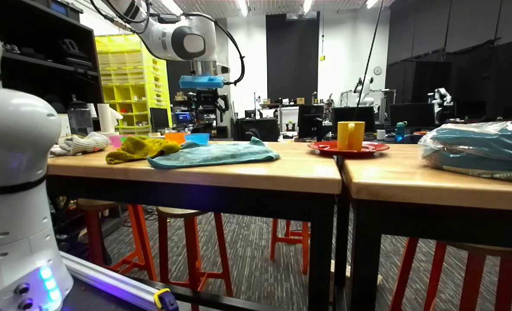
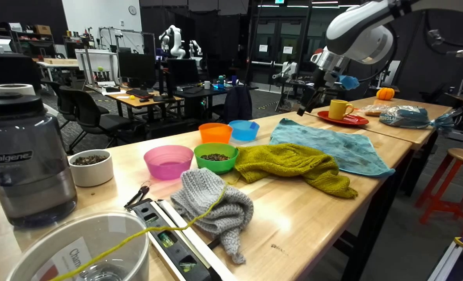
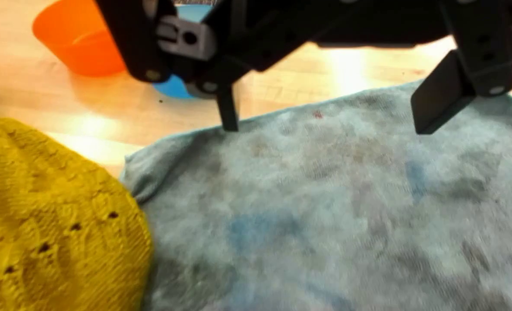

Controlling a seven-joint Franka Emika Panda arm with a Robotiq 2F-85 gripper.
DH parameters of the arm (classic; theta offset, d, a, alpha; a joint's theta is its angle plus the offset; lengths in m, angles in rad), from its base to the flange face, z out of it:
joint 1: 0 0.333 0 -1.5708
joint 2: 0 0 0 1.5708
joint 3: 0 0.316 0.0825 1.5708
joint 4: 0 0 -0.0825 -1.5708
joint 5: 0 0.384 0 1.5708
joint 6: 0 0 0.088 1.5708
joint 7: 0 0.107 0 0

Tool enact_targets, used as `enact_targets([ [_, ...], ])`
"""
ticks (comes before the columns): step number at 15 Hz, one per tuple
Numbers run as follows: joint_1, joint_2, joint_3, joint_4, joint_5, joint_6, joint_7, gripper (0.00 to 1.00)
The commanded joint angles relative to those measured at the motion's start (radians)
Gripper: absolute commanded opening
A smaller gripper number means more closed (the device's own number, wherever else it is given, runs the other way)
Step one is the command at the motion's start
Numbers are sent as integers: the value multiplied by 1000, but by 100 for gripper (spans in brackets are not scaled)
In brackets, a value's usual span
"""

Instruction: Move the blue towel backwards

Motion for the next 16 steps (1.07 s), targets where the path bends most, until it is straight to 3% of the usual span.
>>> enact_targets([
  [1,-26,162,60,124,-41,128,17,100],
  [8,-111,376,92,312,-204,167,121,100],
  [16,-192,505,115,471,-202,195,139,100],
])
